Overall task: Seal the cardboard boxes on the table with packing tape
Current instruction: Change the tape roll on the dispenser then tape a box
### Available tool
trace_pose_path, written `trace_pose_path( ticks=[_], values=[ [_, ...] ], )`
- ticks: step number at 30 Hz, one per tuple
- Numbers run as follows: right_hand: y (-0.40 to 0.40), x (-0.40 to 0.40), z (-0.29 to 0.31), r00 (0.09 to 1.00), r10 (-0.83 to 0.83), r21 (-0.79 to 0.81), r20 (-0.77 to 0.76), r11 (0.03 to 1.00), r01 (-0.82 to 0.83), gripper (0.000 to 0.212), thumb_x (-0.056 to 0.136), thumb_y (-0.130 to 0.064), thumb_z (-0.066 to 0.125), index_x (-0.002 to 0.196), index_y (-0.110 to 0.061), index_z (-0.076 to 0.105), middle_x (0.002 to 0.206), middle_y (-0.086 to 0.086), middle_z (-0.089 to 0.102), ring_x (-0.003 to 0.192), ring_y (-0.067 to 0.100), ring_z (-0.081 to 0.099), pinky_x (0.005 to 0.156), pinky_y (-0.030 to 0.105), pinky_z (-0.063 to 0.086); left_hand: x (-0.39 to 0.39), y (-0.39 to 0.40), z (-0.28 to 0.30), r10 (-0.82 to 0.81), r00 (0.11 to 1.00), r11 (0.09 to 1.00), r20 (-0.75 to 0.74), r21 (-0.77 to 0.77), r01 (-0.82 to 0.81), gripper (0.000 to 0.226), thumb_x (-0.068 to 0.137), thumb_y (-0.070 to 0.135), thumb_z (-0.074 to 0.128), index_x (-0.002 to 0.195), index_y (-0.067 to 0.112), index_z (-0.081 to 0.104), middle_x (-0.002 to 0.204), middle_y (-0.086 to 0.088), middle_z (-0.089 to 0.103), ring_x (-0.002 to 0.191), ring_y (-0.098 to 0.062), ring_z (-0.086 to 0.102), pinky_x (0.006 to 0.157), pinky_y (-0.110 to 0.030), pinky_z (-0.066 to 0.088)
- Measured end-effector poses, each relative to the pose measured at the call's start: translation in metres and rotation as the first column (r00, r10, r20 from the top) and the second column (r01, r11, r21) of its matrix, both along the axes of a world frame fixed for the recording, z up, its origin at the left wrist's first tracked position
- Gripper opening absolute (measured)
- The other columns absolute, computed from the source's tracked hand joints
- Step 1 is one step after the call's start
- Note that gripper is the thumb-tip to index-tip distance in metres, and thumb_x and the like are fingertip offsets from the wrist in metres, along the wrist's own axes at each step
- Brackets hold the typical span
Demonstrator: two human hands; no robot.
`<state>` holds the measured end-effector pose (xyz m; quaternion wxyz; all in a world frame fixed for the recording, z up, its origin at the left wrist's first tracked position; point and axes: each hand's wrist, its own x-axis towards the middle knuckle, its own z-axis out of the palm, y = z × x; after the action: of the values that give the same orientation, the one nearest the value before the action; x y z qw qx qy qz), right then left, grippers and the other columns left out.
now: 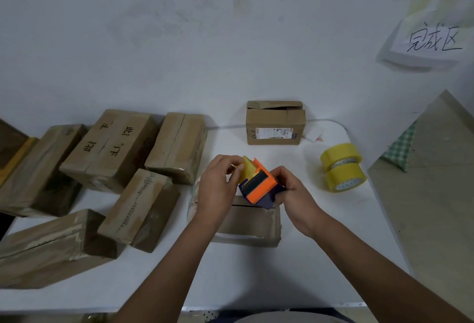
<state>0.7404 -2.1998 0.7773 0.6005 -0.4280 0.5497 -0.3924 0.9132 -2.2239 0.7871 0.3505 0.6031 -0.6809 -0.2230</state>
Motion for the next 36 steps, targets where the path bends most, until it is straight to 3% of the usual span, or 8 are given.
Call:
trace_pose_path(
  ticks=[4,8,13,15,20,24,36],
  values=[
    [0.002,0.002,-0.003,1.0,0.015,0.002,-0.01,1.0,-0.015,0.038,0.07,0.027,0.039,0.09,-0.005,0.048,0.087,0.011,0.054,0.077,0.016,0.052,0.054,0.018,0.042,0.002,0.003,-0.006,-0.01,0.999,1.0,-0.045,-0.007,0.01,0.004,0.097,0.012,0.061,0.099,0.015,0.064,0.1,0.006,0.061,0.091,-0.008,0.061,0.078,-0.019,0.05],
    [0.005,0.003,-0.004,0.998,0.046,-0.001,-0.031,0.999,-0.046,0.034,0.07,0.02,0.045,0.09,-0.007,0.051,0.091,0.01,0.056,0.081,0.016,0.053,0.055,0.017,0.043,0.01,0.006,-0.011,-0.053,0.997,0.997,-0.051,0.051,0.056,0.017,0.099,0.017,0.058,0.114,0.019,0.068,0.11,0.007,0.06,0.093,-0.007,0.062,0.079,-0.019,0.052],
    [0.008,0.014,-0.005,0.998,0.03,0.004,-0.046,1.0,-0.03,0.034,0.065,0.015,0.046,0.092,-0.004,0.052,0.098,0.021,0.057,0.085,0.02,0.055,0.064,0.03,0.043,0.021,0.011,-0.012,-0.019,0.999,0.998,-0.027,-0.056,0.017,0.018,0.096,0.014,0.064,0.111,0.017,0.073,0.106,0.007,0.066,0.09,-0.005,0.063,0.079,-0.011,0.048],
    [0.008,0.019,-0.002,0.999,0.02,0.002,-0.037,1.0,-0.02,0.034,0.062,0.012,0.046,0.088,-0.008,0.053,0.093,0.018,0.057,0.083,0.02,0.055,0.063,0.03,0.042,0.026,0.012,-0.012,-0.004,1.0,0.997,-0.028,-0.075,0.002,0.016,0.094,0.013,0.066,0.107,0.016,0.075,0.103,0.007,0.067,0.088,-0.003,0.062,0.078,-0.006,0.046],
    [0.007,0.031,0.003,0.995,0.029,-0.011,-0.096,0.999,-0.03,0.036,0.072,0.024,0.042,0.09,-0.006,0.052,0.095,0.019,0.057,0.084,0.021,0.054,0.064,0.033,0.044,0.039,0.013,-0.011,-0.014,0.995,0.998,-0.096,-0.058,0.009,0.01,0.094,0.012,0.066,0.102,0.016,0.071,0.1,0.01,0.066,0.09,0.001,0.062,0.077,-0.006,0.046],
    [0.009,0.036,0.008,0.991,0.036,-0.022,-0.13,0.999,-0.039,0.035,0.072,0.024,0.041,0.087,-0.006,0.05,0.086,0.009,0.055,0.077,0.017,0.05,0.059,0.023,0.039,0.047,0.011,-0.009,-0.063,0.989,0.998,-0.132,0.006,0.064,0.017,0.095,0.012,0.064,0.109,0.018,0.072,0.103,0.011,0.067,0.094,0.002,0.061,0.078,-0.007,0.047],
    [0.013,0.051,0.01,0.992,-0.003,-0.03,-0.128,1.0,-0.001,0.031,0.07,0.016,0.048,0.084,-0.011,0.05,0.087,0.006,0.055,0.082,0.018,0.051,0.056,0.016,0.041,0.053,0.01,-0.008,-0.053,0.987,0.995,-0.152,0.073,0.065,0.011,0.096,0.013,0.063,0.095,0.023,0.066,0.098,0.016,0.063,0.092,0.003,0.058,0.073,-0.007,0.046]
  ],
)
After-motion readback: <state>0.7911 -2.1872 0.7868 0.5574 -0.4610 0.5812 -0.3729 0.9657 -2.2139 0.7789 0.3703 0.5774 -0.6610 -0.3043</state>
